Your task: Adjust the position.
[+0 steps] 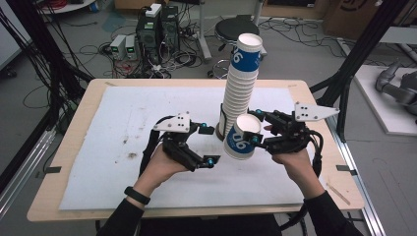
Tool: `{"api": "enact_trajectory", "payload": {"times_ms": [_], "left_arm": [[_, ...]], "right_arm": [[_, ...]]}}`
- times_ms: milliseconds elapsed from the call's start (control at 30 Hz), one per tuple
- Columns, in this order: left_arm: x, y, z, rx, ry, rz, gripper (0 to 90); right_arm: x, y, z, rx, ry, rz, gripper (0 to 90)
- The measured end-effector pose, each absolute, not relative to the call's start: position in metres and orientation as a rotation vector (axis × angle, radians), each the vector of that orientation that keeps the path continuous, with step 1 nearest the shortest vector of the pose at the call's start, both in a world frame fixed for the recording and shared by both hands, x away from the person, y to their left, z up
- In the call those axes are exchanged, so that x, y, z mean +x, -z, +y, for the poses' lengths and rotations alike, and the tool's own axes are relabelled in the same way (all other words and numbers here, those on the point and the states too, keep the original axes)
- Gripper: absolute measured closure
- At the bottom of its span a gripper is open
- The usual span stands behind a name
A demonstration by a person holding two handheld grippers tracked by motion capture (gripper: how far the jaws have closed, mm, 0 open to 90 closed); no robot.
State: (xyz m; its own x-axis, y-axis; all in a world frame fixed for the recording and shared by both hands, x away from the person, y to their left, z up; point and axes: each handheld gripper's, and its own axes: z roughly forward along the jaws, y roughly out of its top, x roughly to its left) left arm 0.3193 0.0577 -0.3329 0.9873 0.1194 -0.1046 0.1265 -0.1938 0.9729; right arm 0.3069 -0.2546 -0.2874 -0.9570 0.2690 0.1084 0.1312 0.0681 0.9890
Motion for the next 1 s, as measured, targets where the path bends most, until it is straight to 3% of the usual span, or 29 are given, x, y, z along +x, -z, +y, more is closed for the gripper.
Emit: {"api": "enact_trajectory", "payload": {"times_ms": [1000], "left_arm": [[0.321,0.341,0.026,1.780,0.051,0.139,8.2]], "right_arm": [[0.304,0.294,-0.225,0.350,-2.064,2.287,31.1]]}}
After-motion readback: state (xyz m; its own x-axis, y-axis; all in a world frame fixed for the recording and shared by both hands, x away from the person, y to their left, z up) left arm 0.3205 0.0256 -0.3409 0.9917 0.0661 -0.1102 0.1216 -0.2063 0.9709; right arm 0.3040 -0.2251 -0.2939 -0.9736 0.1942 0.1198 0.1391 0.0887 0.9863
